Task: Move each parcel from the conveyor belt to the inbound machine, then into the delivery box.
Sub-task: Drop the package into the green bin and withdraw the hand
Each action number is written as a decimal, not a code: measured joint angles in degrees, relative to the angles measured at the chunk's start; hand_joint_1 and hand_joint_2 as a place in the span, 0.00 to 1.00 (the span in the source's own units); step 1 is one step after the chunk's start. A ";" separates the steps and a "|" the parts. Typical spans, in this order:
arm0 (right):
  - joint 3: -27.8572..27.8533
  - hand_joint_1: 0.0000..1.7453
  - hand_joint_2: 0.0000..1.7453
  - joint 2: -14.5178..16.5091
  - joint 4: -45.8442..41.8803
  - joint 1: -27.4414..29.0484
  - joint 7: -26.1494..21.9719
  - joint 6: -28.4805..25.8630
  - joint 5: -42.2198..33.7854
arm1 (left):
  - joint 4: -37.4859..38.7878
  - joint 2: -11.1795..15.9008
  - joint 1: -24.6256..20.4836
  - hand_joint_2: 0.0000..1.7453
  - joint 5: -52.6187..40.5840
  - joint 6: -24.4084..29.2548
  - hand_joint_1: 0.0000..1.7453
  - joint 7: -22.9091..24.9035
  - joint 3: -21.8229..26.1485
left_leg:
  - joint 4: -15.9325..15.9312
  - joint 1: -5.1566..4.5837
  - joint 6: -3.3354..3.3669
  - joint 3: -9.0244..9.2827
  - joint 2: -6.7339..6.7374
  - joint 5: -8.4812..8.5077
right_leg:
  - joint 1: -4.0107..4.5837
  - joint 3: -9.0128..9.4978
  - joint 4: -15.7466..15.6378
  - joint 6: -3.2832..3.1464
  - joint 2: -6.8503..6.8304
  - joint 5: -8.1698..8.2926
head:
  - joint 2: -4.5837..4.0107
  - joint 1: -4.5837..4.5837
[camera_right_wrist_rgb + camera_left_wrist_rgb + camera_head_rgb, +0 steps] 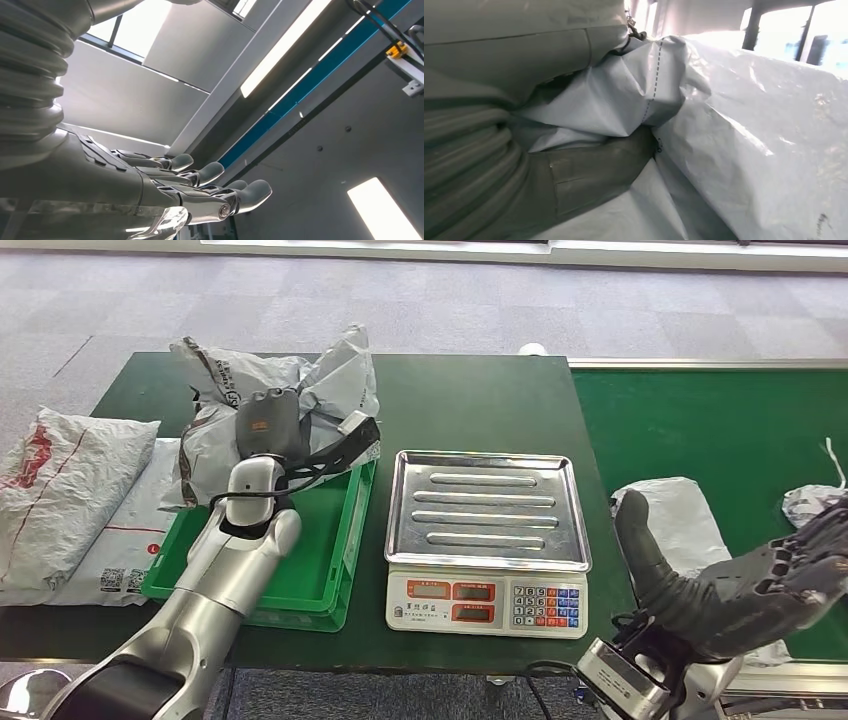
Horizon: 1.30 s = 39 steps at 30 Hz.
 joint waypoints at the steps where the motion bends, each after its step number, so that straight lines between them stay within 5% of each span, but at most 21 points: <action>1: 0.01 0.00 1.00 0.00 -0.06 0.01 0.13 0.00 0.17 | -0.15 0.20 0.58 1.00 0.70 0.80 1.00 -0.20 1.42 | 0.00 0.00 0.00 0.00 0.01 0.00 | 0.00 -0.01 0.00 0.00 0.00 0.00 | 0.00 0.00; 8: -0.01 0.00 1.00 0.02 -0.30 0.05 0.54 0.00 0.78 | -0.93 0.88 4.01 1.00 2.62 2.42 1.00 -1.78 8.35 | 0.00 0.03 -0.01 0.00 0.01 0.00 | 0.02 -0.02 0.00 -0.01 -0.02 -0.01 | 0.00 0.00; 16: -0.01 0.00 1.00 0.02 -0.30 0.05 0.66 0.00 0.80 | -1.09 -0.36 7.38 1.00 1.96 -1.49 0.99 -6.33 10.12 | 0.00 -0.01 0.01 -0.01 -0.01 -0.01 | -0.01 -0.02 -0.01 -0.01 -0.04 -0.01 | 0.00 0.01; 19: -0.01 0.00 1.00 0.02 -0.30 0.05 0.58 0.00 0.68 | -1.07 -1.04 8.17 1.00 2.00 -2.00 0.24 -7.44 10.12 | 0.00 -0.01 0.02 -0.01 -0.01 -0.01 | -0.01 -0.02 -0.01 -0.01 -0.04 -0.01 | 0.00 0.02; 20: -0.01 0.00 1.00 0.02 -0.30 0.05 0.55 0.00 0.63 | -1.07 -1.25 8.35 0.75 2.00 -2.15 0.00 -7.80 10.12 | 0.00 -0.01 0.02 -0.01 -0.01 -0.01 | -0.01 -0.02 -0.01 -0.01 -0.05 -0.01 | 0.00 0.02; 23: -0.01 0.00 1.00 0.02 -0.30 0.04 0.49 0.00 0.51 | -1.17 -1.87 8.90 0.00 2.00 -1.87 0.00 -8.50 10.14 | 0.00 -0.01 0.02 -0.01 -0.02 -0.01 | 0.00 -0.02 0.00 -0.01 -0.05 -0.01 | 0.00 0.01; 39: -0.02 0.00 1.00 0.02 -0.30 0.04 0.24 0.00 0.21 | -11.56 -4.47 13.08 0.00 7.34 10.96 0.00 -10.71 16.04 | 0.00 0.00 0.02 -0.01 -0.01 -0.01 | 0.00 -0.03 0.00 -0.01 -0.04 -0.02 | 0.00 0.02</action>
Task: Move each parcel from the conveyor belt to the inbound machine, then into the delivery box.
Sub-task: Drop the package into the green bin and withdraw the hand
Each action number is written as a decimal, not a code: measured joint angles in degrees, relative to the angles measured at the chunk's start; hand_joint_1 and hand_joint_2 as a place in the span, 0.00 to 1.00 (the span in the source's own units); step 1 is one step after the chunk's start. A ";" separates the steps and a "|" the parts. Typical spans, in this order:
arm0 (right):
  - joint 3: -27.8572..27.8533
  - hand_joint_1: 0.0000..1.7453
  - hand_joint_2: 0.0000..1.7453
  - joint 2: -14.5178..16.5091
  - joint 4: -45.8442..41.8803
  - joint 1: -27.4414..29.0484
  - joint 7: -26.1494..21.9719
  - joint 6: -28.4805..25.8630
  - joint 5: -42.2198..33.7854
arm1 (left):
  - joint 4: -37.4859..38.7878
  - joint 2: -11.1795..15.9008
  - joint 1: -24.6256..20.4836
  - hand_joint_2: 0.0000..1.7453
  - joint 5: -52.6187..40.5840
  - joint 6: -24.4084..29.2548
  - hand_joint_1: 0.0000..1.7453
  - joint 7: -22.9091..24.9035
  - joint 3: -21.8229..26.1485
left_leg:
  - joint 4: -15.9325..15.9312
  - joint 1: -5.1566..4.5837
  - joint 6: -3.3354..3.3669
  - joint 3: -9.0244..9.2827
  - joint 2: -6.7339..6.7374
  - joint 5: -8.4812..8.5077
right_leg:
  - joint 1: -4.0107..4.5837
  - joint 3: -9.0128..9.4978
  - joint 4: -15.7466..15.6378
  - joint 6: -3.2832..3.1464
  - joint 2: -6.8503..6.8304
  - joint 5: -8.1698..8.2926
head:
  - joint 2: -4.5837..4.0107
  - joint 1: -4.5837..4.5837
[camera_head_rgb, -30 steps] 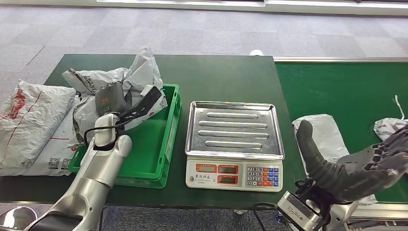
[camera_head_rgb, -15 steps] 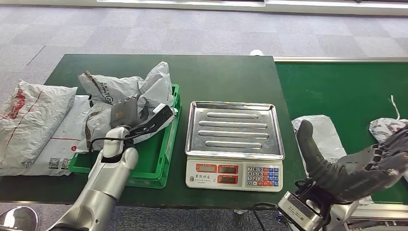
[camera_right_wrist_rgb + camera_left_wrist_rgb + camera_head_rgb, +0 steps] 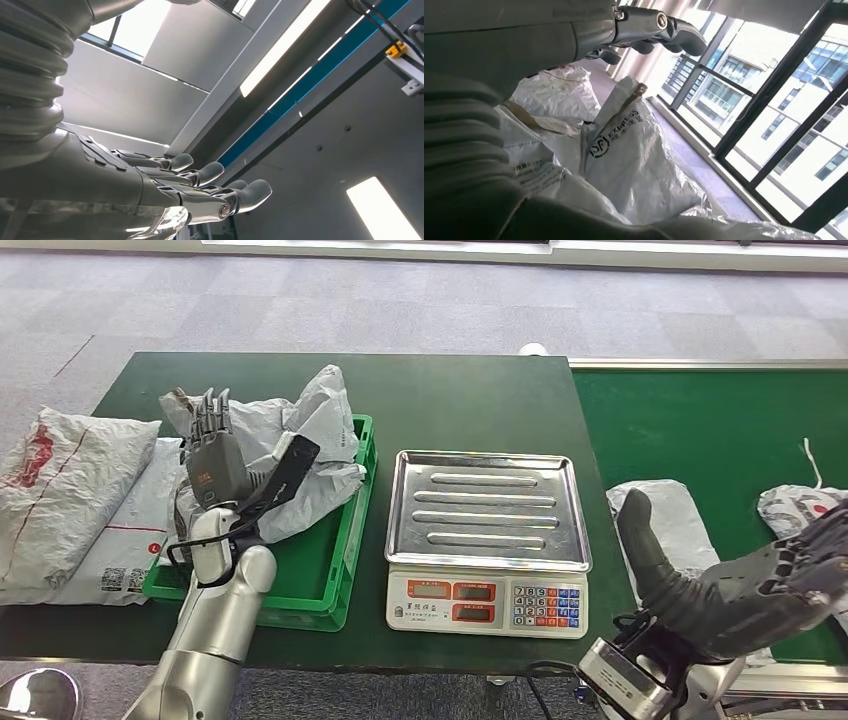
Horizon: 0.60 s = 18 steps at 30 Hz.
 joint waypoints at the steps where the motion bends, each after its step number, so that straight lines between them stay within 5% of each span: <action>1: -0.01 0.00 1.00 0.00 0.00 0.00 -0.10 0.00 -0.02 | -0.71 -0.14 0.28 0.00 0.22 0.37 0.00 -0.18 0.28 | 0.00 0.00 0.00 0.00 0.00 0.00 | 0.00 0.00 0.00 0.00 0.00 0.00 | 0.00 -0.01; 7: -0.46 0.00 1.00 0.00 0.06 0.04 0.42 0.00 0.03 | -5.67 -1.25 2.15 0.00 4.31 2.30 0.00 -3.93 1.15 | 0.00 0.00 0.00 0.00 0.00 0.00 | 0.00 0.00 0.00 0.00 0.00 0.00 | 0.00 0.00; 12: -2.56 0.00 1.00 0.07 0.41 0.33 3.82 0.00 2.58 | -13.43 -2.87 5.02 0.00 21.54 0.53 0.00 -17.45 1.20 | 0.00 -0.01 0.01 -0.01 0.00 -0.02 | -0.01 0.01 0.00 0.00 0.00 0.00 | 0.00 -0.01; 16: -3.73 0.00 1.00 0.11 0.77 0.47 5.00 0.00 3.78 | -17.53 -3.54 6.32 1.00 26.69 -1.65 0.00 -21.15 1.16 | 0.00 -0.01 0.01 -0.02 -0.01 -0.03 | 0.00 0.01 -0.01 0.00 -0.02 -0.01 | 0.00 -0.01; 18: -4.67 0.00 1.00 0.12 1.44 0.51 7.07 0.00 6.20 | -20.05 -3.73 7.53 1.00 32.72 -5.66 0.00 -25.64 0.72 | 0.00 0.00 0.01 -0.02 0.00 -0.03 | 0.01 0.01 -0.01 0.00 -0.01 -0.01 | 0.00 -0.01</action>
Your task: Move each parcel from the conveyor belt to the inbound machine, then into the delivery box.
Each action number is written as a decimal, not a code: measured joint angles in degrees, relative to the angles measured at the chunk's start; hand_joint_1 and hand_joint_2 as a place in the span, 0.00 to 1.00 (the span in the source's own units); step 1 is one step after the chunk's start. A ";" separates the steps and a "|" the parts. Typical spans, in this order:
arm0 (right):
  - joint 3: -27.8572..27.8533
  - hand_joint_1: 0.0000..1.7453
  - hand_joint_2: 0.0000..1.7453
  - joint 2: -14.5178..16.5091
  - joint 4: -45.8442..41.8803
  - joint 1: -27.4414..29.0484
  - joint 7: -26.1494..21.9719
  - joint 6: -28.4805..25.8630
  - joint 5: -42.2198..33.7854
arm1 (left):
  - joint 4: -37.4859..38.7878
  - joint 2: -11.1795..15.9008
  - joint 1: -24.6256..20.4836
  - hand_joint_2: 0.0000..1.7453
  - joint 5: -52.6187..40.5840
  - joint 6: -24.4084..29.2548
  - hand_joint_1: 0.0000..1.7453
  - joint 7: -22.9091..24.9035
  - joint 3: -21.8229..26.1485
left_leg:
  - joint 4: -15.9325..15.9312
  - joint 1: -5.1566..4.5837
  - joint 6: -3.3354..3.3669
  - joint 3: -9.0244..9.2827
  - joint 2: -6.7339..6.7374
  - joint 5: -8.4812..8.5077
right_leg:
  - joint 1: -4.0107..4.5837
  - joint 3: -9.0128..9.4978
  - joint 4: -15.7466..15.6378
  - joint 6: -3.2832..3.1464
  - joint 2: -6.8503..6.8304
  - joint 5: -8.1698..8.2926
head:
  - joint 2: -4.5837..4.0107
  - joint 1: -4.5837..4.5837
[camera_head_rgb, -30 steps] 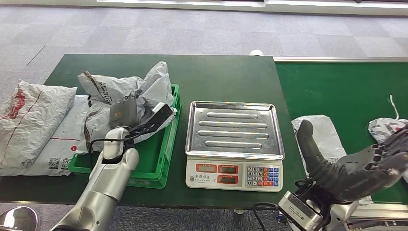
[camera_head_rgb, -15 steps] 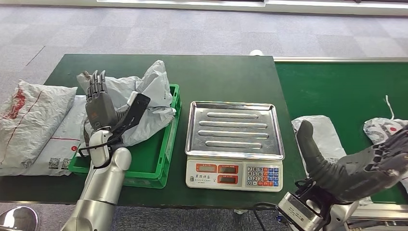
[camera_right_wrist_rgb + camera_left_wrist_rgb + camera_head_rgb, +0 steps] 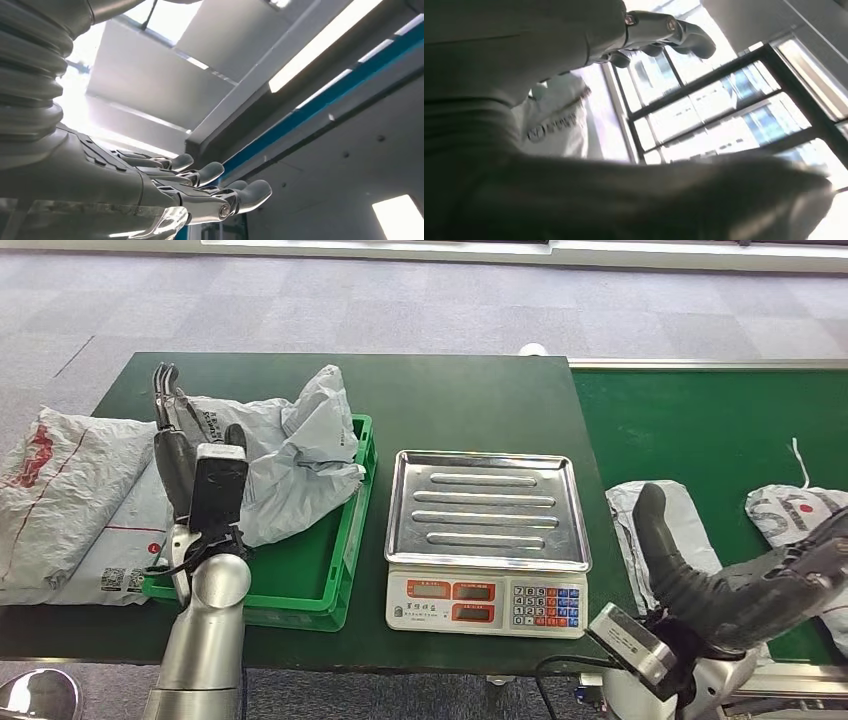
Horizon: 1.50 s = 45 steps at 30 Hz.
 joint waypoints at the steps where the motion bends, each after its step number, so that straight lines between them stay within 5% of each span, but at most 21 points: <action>1: -0.67 0.00 1.00 0.01 0.64 0.00 1.61 0.00 1.92 | -1.65 -0.02 0.82 1.00 3.78 -2.89 0.00 -2.98 -0.47 | 0.00 0.00 0.00 0.00 0.00 0.00 | 0.00 0.00 0.00 0.00 0.00 0.00 | 0.00 0.01; 7: -10.39 0.00 1.00 -0.36 11.24 -3.74 18.77 0.08 21.36 | -14.51 1.38 7.56 1.00 17.05 -22.42 0.00 -14.20 -6.79 | 0.00 -0.01 0.01 0.00 -0.05 0.00 | -0.02 0.02 -0.02 0.01 -0.07 -0.01 | 0.00 0.01; 11: -15.81 0.00 1.00 -3.31 19.13 -6.17 33.12 0.07 27.73 | -19.66 2.30 11.02 1.00 20.02 -29.48 0.00 -17.12 -10.32 | 0.01 -0.05 0.03 0.00 -0.08 -0.01 | -0.05 0.04 -0.05 0.02 -0.13 -0.01 | 0.00 0.01; 13: -17.79 0.00 1.00 -5.09 22.24 -6.44 36.12 0.06 27.62 | -21.21 2.49 12.27 1.00 20.25 -30.61 0.00 -17.54 -11.34 | 0.01 -0.07 0.04 -0.01 -0.09 -0.02 | -0.06 0.04 -0.05 0.02 -0.12 -0.01 | 0.00 0.01; 26: -24.44 0.00 1.00 -10.15 33.97 -7.56 41.72 3.00 24.88 | -25.48 3.01 15.84 1.00 19.20 -31.84 0.00 -17.68 -13.18 | 0.00 0.00 0.04 0.00 -0.06 -0.05 | 0.01 0.01 -0.05 -0.03 -0.08 -0.05 | 0.00 0.01; 34: -30.10 0.00 1.00 -12.52 43.25 -9.28 40.55 6.67 19.46 | -27.34 3.19 16.90 1.00 18.09 -32.37 0.00 -17.69 -14.12 | 0.00 -0.09 0.08 0.00 -0.06 -0.07 | -0.06 0.02 -0.05 -0.02 -0.09 -0.04 | 0.00 0.01; 41: -33.17 0.00 1.00 -13.69 50.21 -11.74 35.25 20.25 7.72 | -28.18 3.52 17.00 1.00 17.56 -32.53 0.00 -17.68 -14.74 | 0.00 -0.08 0.07 0.01 -0.07 -0.06 | -0.04 0.01 -0.05 -0.02 -0.13 -0.04 | 0.00 0.01; 45: -34.72 0.00 1.00 -14.94 54.65 -12.64 34.31 21.80 5.98 | -28.44 3.71 16.91 1.00 17.06 -32.68 0.00 -17.68 -15.33 | 0.00 -0.08 0.08 0.00 -0.07 -0.06 | -0.06 0.02 -0.05 -0.02 -0.11 -0.04 | 0.00 0.01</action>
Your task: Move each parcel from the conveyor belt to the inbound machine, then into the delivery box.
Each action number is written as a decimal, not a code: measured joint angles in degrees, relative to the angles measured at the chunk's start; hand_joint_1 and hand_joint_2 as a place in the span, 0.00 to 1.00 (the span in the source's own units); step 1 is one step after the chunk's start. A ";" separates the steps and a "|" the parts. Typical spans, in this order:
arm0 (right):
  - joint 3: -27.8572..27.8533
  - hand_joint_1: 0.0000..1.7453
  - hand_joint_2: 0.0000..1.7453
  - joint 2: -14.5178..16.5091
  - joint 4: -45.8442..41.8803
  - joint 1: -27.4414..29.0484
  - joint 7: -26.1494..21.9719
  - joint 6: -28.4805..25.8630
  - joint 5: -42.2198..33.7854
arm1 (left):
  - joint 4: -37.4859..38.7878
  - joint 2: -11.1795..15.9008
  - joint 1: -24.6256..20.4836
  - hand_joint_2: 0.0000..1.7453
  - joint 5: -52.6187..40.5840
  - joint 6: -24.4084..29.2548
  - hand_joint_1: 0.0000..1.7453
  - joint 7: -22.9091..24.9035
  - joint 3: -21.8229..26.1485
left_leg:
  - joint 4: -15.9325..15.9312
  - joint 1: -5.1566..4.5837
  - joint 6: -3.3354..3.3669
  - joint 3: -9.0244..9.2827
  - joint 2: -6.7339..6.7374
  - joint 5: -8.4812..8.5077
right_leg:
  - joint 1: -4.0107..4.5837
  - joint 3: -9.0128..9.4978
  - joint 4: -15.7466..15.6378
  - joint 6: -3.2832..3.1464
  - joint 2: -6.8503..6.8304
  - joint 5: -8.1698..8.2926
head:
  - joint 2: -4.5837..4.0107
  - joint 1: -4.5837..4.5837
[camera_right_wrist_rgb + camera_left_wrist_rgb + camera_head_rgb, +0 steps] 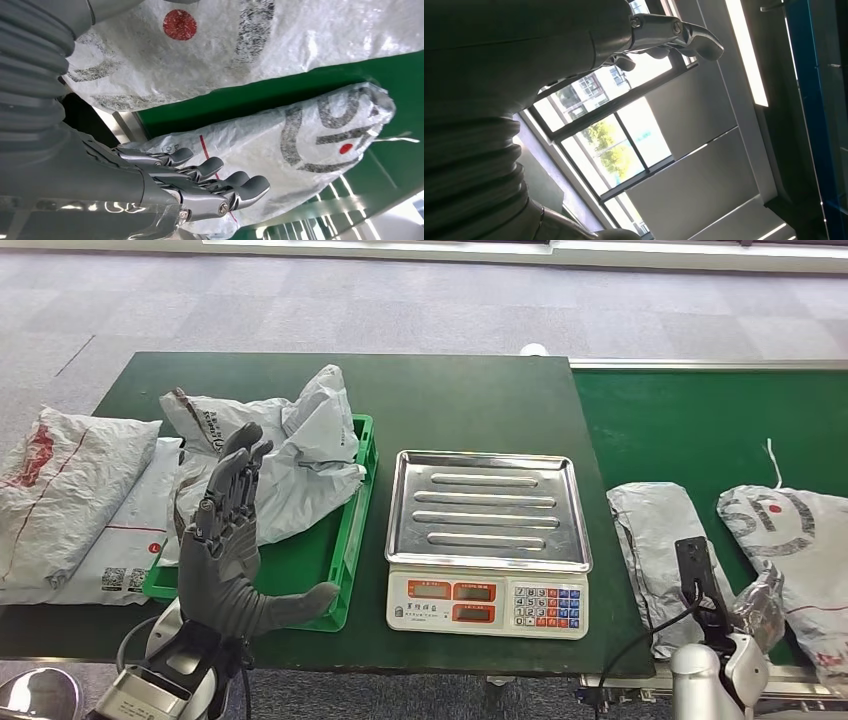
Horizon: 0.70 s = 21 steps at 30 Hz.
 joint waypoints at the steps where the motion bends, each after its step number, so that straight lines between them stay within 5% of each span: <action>1: -0.33 0.00 1.00 -0.27 0.75 -0.17 -0.10 0.19 -0.15 | -0.12 0.01 -0.05 1.00 -0.07 -0.12 0.00 0.01 -0.02 | 0.00 0.00 0.00 0.00 0.01 0.00 | 0.00 0.00 0.00 0.00 0.02 0.00 | 0.00 0.00; 21: -2.21 0.00 1.00 -1.44 5.22 -1.28 -0.72 1.17 -0.61 | -0.76 0.02 -0.34 1.00 -0.24 -0.82 0.00 0.07 -0.07 | 0.00 0.00 0.00 0.00 0.02 0.00 | 0.00 -0.01 0.00 0.00 0.03 0.00 | 0.00 0.00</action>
